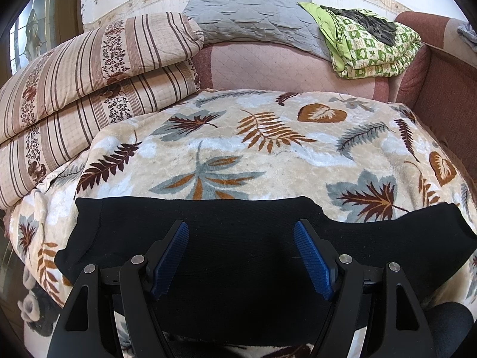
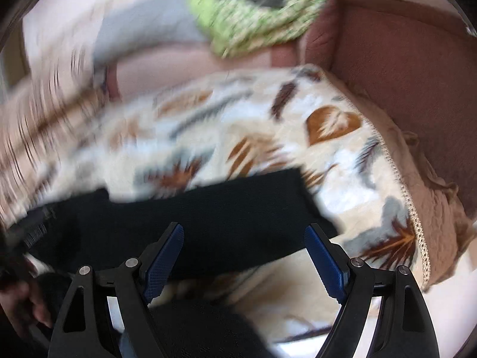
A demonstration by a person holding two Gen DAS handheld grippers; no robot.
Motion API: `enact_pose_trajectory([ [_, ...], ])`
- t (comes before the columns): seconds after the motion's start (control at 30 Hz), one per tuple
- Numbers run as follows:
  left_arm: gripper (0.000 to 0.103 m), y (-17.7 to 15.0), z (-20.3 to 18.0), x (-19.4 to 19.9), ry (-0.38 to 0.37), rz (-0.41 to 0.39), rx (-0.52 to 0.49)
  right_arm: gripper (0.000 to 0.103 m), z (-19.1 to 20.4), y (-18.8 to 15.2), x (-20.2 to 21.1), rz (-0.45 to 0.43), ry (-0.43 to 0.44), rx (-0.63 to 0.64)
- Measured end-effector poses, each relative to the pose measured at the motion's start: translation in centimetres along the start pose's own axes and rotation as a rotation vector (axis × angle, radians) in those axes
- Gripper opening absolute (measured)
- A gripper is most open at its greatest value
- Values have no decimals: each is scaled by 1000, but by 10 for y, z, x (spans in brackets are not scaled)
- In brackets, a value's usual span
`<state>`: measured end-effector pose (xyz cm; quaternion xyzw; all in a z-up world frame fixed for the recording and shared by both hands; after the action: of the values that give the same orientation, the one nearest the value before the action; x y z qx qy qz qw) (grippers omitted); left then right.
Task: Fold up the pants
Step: 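Roll the right tool and grasp the folded edge of the black pants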
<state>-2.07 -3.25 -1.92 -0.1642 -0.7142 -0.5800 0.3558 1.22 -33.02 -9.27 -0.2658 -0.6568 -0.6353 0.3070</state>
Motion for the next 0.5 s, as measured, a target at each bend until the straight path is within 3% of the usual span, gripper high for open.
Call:
enact_pose_trajectory([
  [0.07, 74, 0, 0, 0, 1, -2, -3, 84, -35, -3, 7, -35, 35, -67],
  [0.2, 74, -1, -2, 1, 5, -9, -15, 84, -85, -20, -5, -47, 312, -265],
  [0.3, 75, -2, -3, 1, 4, -10, -12, 85, -96, -35, -30, -21, 487, -400],
  [0.43, 74, -3, -4, 1, 10, -12, -21, 84, -92, -45, -62, 41, 620, -464],
  [0.47, 74, -3, -5, 1, 12, -13, -23, 82, -85, -47, -73, 82, 620, -452],
  [0.5, 74, -3, -5, 1, 13, -13, -25, 80, -85, -45, -73, 66, 607, -441],
])
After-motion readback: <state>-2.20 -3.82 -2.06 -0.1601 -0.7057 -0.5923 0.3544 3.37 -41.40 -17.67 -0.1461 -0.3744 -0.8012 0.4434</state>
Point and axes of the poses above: each gripper's, at about its wrist camera, not at the fingertips, and x roughly against the way its jaws point, z to its left, y to its top, the point moved 4 cm from there along -x, roughly the way its jaws point, and after that the axes turned 9 degrees about x, right-handed, at the moved point
